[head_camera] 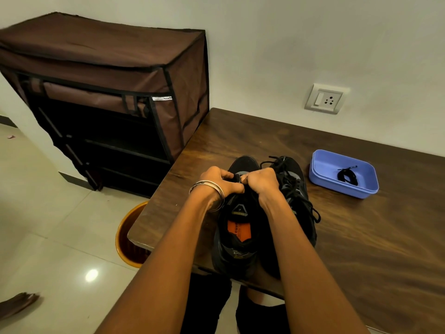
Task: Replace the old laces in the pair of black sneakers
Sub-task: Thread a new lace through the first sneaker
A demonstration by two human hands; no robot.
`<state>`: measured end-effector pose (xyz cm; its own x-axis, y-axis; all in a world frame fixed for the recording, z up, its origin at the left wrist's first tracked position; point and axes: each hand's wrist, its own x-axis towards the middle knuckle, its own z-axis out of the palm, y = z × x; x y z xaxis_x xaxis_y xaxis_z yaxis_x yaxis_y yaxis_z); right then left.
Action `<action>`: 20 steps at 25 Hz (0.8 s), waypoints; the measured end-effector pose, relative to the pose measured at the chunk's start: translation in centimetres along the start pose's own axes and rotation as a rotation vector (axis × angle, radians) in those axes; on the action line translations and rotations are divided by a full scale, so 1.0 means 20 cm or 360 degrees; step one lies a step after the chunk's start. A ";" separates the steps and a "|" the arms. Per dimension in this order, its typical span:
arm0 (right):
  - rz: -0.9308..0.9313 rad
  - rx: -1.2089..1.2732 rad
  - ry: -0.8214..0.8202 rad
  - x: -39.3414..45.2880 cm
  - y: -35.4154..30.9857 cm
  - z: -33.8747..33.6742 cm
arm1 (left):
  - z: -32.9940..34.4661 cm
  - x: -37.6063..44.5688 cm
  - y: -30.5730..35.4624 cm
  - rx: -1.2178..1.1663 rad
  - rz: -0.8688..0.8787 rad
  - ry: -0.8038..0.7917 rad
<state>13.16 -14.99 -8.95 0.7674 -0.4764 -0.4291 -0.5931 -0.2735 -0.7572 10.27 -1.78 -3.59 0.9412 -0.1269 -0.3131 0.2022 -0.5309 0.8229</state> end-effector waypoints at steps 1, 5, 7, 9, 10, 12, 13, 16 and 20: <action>0.0018 0.0006 0.0001 0.06 0.04 0.03 | 0.00 0.00 -0.01 -0.0093 -0.0016 -0.0005; 0.0083 0.0038 0.0088 0.09 0.02 0.03 | 0.01 0.01 -0.03 -0.0316 -0.0054 -0.0084; 0.0080 0.0051 0.0104 -0.10 -0.07 -0.02 | 0.00 0.02 -0.03 -0.0222 -0.0021 -0.0108; 0.0070 0.0041 0.0156 -0.23 -0.12 -0.05 | 0.00 0.04 -0.03 -0.0107 0.0035 -0.0121; 0.0058 0.0034 0.0204 -0.25 -0.12 -0.06 | 0.00 0.05 -0.04 -0.0059 0.0069 -0.0141; 0.0033 0.0025 0.0254 -0.26 -0.11 -0.06 | 0.00 0.07 -0.05 0.0046 0.0145 -0.0183; 0.0023 0.0019 0.0251 -0.25 -0.11 -0.06 | 0.00 0.08 -0.07 0.0083 0.0158 -0.0161; -0.0019 -0.0009 0.0187 -0.21 -0.09 -0.05 | 0.02 0.11 -0.08 0.0092 0.0077 0.0197; -0.0111 -0.0037 0.0049 -0.18 -0.08 -0.07 | 0.06 0.11 -0.03 0.0405 0.0121 0.0538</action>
<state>11.06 -13.93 -5.47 0.7996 -0.4807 -0.3600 -0.5441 -0.3259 -0.7732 11.97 -2.73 -5.44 0.9952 0.0856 -0.0484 0.0955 -0.7260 0.6811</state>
